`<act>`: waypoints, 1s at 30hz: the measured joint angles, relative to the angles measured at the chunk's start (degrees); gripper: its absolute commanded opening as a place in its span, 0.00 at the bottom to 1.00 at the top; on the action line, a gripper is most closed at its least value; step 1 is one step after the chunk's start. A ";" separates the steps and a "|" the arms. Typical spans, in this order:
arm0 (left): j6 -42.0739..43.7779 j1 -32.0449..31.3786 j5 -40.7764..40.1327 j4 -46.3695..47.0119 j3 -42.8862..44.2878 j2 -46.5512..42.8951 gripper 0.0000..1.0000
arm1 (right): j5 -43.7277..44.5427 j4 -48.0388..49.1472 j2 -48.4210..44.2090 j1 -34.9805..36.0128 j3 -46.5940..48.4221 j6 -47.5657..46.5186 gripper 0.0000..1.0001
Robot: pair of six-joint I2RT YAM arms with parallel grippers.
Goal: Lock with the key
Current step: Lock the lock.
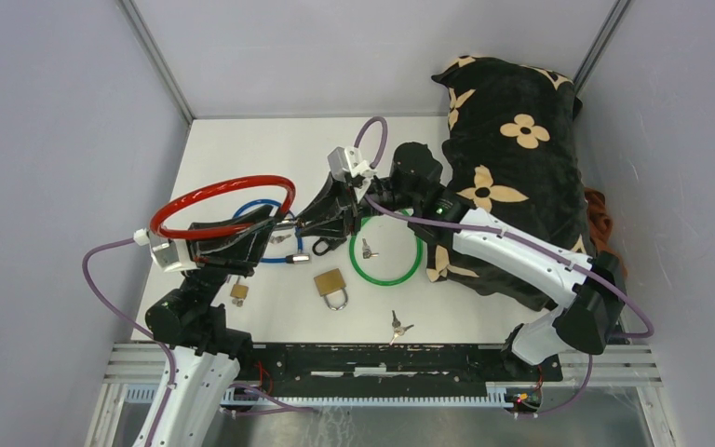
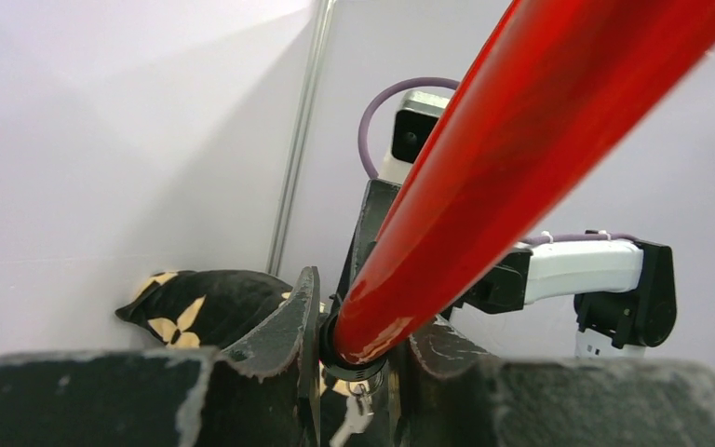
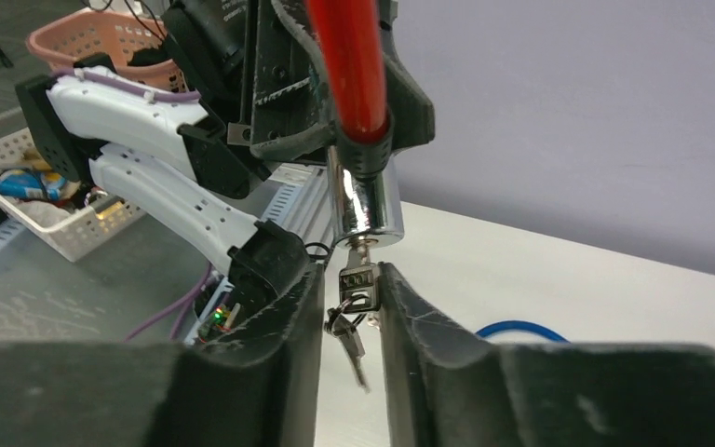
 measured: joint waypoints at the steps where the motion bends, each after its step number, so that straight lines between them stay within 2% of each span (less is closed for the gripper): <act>1: -0.09 0.00 0.02 0.00 0.00 0.00 0.02 | -0.02 -0.04 0.00 0.00 0.24 -0.07 0.12; 3: -0.55 0.00 0.07 0.04 0.00 -0.04 0.02 | 0.11 -0.11 0.00 -0.04 0.57 0.09 0.00; 11: -3.91 0.13 -2.71 -2.54 0.00 0.04 0.02 | 3.89 -1.11 0.15 0.07 0.68 -1.01 0.00; 19: -9.57 1.25 -9.46 -6.43 0.00 1.81 0.02 | 24.06 -0.66 -1.27 5.25 -1.53 -9.18 0.00; 24: -11.32 1.46 -11.08 -7.34 -0.02 2.75 0.02 | 30.69 -0.63 -1.38 7.13 -2.01 -11.80 0.00; 30: -12.13 2.01 -12.55 -7.37 -0.52 3.15 0.02 | 34.32 -3.19 -0.04 8.50 -0.15 -15.06 0.00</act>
